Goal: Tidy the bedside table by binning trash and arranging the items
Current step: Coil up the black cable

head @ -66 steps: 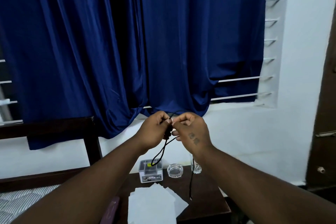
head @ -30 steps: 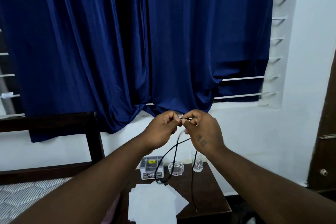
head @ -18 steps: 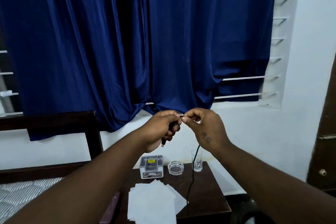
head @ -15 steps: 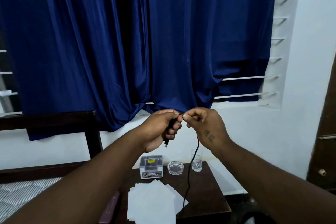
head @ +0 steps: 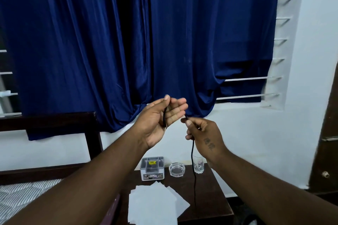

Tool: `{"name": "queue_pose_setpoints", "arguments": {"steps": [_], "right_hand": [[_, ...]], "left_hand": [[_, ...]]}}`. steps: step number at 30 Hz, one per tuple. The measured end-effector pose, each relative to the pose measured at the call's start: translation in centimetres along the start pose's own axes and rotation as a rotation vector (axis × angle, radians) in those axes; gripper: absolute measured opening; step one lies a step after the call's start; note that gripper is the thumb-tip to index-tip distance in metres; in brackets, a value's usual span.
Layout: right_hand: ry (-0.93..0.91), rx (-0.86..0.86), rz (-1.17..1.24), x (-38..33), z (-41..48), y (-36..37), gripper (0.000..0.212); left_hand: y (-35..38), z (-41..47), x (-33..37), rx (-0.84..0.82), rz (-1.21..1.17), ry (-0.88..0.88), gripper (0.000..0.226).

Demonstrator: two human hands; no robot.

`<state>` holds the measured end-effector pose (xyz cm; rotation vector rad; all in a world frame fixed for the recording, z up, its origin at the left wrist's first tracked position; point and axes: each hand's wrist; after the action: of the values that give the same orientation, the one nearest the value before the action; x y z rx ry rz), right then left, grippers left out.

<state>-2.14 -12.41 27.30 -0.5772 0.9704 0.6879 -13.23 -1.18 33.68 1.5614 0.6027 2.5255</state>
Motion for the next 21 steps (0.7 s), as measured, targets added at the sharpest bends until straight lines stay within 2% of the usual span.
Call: {"name": "queue_pose_setpoints", "arguments": {"steps": [5, 8, 11, 15, 18, 21], "right_hand": [[0.038, -0.105, -0.126, 0.4, -0.5, 0.8, 0.022], [0.052, -0.194, -0.221, 0.1, -0.7, 1.4, 0.021], [0.055, -0.266, -0.287, -0.3, -0.9, 1.8, 0.017], [0.005, -0.305, -0.413, -1.9, -0.2, 1.3, 0.013], [-0.062, -0.295, -0.533, -3.2, 1.2, 0.2, 0.014], [-0.099, -0.314, -0.549, -4.4, 2.5, -0.9, 0.016]], "left_hand": [[-0.9, 0.3, 0.0, 0.151, 0.057, 0.110, 0.022], [-1.7, 0.3, -0.3, 0.248, 0.116, 0.143, 0.028], [-2.7, 0.1, -0.2, 0.304, 0.374, 0.131, 0.026], [-3.8, -0.6, -0.2, 0.198, 0.808, 0.034, 0.020], [-4.2, -1.1, -0.2, 0.050, 0.863, -0.071, 0.018], [-4.3, -1.4, 0.0, -0.055, 0.829, -0.127, 0.021]]}}
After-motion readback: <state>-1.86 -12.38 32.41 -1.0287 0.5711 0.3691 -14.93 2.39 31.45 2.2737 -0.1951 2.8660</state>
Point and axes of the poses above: each hand's wrist, its own z-axis towards the middle knuckle, its own y-axis out of the palm, x = y × z, and after that the axes turned 12 degrees about -x, right-handed
